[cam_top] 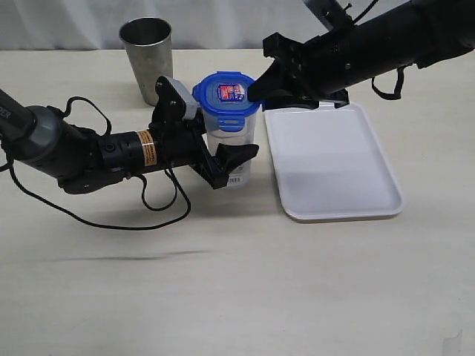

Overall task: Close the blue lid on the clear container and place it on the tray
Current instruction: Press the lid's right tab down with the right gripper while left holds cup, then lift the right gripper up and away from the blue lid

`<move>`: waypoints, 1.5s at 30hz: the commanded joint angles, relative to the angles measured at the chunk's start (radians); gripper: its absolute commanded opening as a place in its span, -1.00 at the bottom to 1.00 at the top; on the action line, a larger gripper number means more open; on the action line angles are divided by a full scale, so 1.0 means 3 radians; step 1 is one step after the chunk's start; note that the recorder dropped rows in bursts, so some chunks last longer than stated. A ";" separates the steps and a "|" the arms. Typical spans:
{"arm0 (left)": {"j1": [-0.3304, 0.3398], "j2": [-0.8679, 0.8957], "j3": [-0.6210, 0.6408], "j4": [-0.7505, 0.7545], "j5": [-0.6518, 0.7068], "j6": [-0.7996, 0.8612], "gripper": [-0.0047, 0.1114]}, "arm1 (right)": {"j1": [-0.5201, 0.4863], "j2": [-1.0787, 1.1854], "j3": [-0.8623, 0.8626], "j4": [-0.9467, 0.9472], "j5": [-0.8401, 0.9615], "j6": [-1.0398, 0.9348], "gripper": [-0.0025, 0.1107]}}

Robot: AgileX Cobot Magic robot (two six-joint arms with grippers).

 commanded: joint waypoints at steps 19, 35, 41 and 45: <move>-0.0037 0.0037 0.0011 0.0056 0.0140 -0.0031 -0.92 | 0.0051 0.0336 0.0057 -0.0095 0.0389 -0.0226 -0.47; -0.0037 0.0037 0.0011 0.0072 0.0140 -0.0029 -0.92 | 0.0051 0.0463 0.0063 0.0008 0.0516 -0.0375 -0.43; -0.0037 0.0037 0.0011 0.0072 0.0140 -0.0029 -0.92 | 0.0051 0.0463 0.0063 0.0047 0.0542 -0.0391 -0.24; -0.0037 0.0037 0.0011 0.0072 0.0140 -0.0029 -0.92 | 0.0033 0.0463 0.0057 0.0018 0.0564 -0.0422 -0.23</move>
